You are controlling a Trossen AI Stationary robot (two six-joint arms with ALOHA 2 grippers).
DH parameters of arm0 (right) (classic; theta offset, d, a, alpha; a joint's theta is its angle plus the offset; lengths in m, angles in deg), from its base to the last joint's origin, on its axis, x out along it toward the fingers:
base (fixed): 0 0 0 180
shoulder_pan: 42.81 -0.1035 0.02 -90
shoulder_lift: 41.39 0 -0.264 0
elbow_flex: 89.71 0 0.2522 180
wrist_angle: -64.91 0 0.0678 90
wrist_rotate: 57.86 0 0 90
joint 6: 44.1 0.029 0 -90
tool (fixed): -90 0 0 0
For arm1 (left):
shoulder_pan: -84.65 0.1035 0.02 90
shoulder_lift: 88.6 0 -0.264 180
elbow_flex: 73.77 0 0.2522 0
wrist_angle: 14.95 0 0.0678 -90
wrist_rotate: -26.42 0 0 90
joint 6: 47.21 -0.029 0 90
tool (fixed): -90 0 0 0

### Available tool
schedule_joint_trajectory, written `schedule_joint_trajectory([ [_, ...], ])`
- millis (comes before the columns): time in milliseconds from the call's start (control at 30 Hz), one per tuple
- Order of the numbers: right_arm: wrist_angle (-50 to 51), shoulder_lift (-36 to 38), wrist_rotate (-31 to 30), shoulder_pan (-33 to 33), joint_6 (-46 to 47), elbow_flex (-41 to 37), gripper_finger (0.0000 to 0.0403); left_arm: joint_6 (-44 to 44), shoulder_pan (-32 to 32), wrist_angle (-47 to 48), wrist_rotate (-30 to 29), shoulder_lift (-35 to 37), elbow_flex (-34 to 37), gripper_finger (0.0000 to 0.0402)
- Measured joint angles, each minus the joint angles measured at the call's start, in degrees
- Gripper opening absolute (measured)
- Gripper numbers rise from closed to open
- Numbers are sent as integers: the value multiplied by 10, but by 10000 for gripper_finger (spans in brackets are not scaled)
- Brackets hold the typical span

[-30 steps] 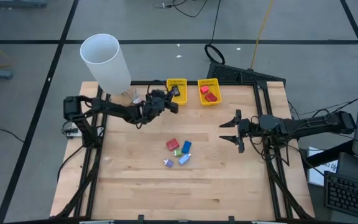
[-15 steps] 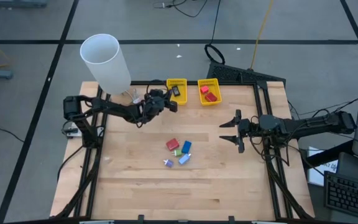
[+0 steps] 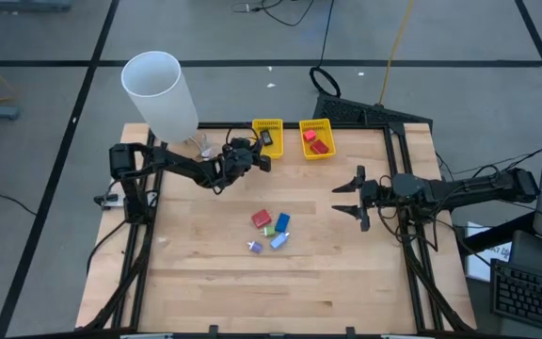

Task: Pick & Place Office items
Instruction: Put the dark blue digital clock into the left yellow bin

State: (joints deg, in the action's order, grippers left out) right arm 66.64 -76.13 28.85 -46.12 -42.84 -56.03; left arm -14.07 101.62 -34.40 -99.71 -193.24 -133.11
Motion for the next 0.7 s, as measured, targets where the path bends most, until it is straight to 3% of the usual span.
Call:
schedule_joint_trajectory([
  [700, 3, 0, 1, 0, 0, 0, 212, 2, 0, -1, -15, 0, 0, 75],
])
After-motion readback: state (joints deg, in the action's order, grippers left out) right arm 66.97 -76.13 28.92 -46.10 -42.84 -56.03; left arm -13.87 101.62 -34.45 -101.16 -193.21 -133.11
